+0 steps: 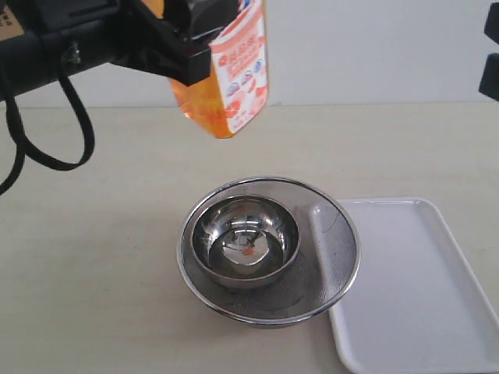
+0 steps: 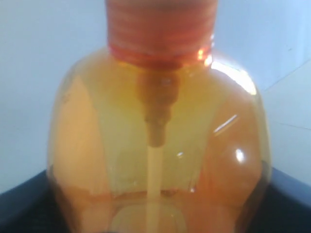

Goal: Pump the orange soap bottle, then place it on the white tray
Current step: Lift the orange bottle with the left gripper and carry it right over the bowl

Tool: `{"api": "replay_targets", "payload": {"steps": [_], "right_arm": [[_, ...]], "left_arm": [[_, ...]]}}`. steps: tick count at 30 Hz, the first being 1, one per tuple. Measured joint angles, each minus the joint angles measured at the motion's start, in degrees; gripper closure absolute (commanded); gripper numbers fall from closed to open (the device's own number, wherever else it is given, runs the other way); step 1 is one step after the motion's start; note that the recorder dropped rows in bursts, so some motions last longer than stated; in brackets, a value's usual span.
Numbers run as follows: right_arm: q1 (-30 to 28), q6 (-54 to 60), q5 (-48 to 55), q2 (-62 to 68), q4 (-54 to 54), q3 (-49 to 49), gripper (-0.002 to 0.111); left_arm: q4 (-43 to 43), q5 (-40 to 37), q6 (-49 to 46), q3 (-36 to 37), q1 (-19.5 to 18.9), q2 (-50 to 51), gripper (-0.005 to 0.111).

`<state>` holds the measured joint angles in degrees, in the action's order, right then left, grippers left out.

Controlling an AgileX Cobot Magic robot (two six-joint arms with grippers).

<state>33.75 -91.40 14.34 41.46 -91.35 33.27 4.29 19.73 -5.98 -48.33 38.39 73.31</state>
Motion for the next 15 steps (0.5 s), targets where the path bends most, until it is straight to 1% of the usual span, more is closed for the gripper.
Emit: {"api": "replay_targets", "payload": {"steps": [4,8,10,11,15], "right_arm": [[0.00,4.50,8.69,-2.50,5.68,-0.52,0.108],[0.00,14.84,20.25,-6.38,15.89,-0.52,0.108],[0.00,21.39,24.71,-8.86,21.04,-0.52,0.108],[0.00,27.20,28.86,-11.37,25.85,-0.52,0.108],[0.00,33.65,35.25,-16.15,30.84,-0.52,0.108]], "left_arm": [[2.27,0.00,3.65,-2.72,3.91,2.36,0.102],[3.42,0.00,4.54,-5.76,7.54,6.66,0.102],[3.42,0.00,4.79,-7.19,9.05,9.26,0.102],[3.42,0.21,4.89,-8.76,10.56,11.80,0.102],[3.64,0.34,4.87,-13.34,13.73,17.65,0.102]]}}
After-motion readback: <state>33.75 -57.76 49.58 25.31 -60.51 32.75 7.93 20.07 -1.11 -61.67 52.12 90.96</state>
